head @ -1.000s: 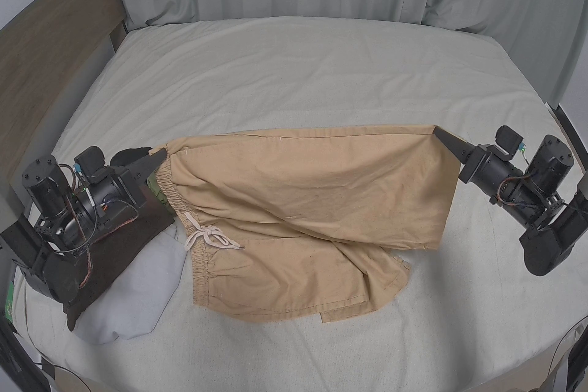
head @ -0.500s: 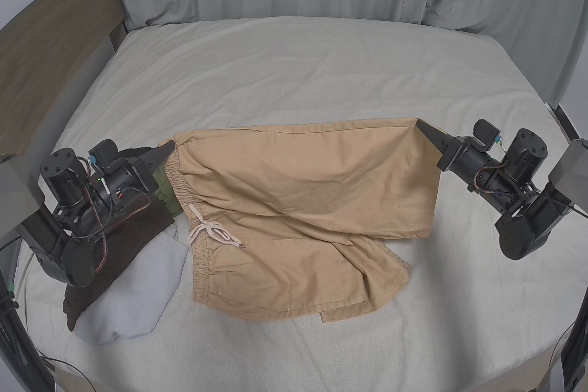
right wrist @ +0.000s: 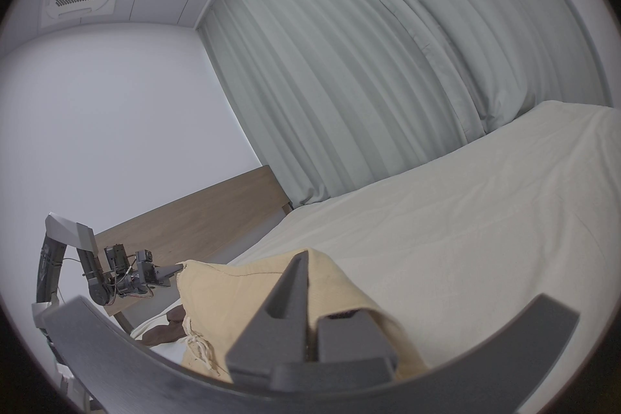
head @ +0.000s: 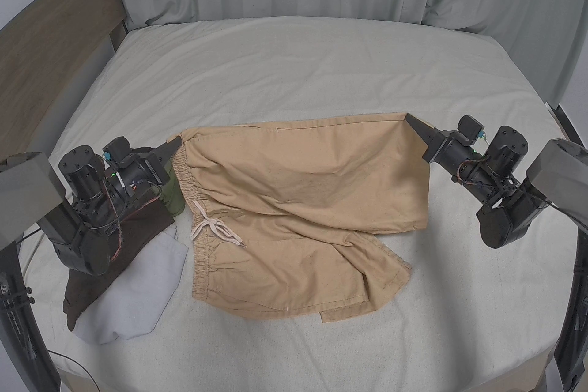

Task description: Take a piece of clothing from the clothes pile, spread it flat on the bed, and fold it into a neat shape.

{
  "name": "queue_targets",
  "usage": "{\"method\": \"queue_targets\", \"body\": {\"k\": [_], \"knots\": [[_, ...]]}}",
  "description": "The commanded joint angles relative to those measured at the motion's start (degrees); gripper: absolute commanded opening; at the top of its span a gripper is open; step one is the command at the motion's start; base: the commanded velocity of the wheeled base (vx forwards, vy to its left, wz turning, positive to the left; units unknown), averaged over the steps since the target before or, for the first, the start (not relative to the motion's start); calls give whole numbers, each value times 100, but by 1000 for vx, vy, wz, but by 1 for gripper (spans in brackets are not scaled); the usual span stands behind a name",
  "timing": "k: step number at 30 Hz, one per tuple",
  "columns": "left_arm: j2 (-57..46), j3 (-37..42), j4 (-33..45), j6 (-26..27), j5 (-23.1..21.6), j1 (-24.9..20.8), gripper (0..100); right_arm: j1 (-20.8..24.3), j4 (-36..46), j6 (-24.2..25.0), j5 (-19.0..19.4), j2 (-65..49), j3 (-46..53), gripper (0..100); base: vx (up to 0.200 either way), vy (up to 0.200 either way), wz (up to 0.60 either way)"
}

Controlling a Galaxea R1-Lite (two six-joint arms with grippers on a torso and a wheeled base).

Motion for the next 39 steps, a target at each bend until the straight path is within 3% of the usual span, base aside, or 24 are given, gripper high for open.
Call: {"method": "queue_targets", "body": {"k": [1, 18, 22, 39], "knots": [[350, -334, -5, -126, 172, -80, 0, -61, 5, 18, 12, 425, -414, 0, 0, 0, 0], [1167, -1204, -14, -408, 524, -168, 0, -157, 172, 255, 3, 1436, -1856, 0, 0, 0, 0], [1378, -1564, -14, -434, 840, -159, 0, -184, 260, 255, 3, 1691, -2269, 0, 0, 0, 0], [1624, -1811, -14, -715, 867, -142, 0, -192, 594, 247, -6, 2016, -2910, 0, 0, 0, 0]]}}
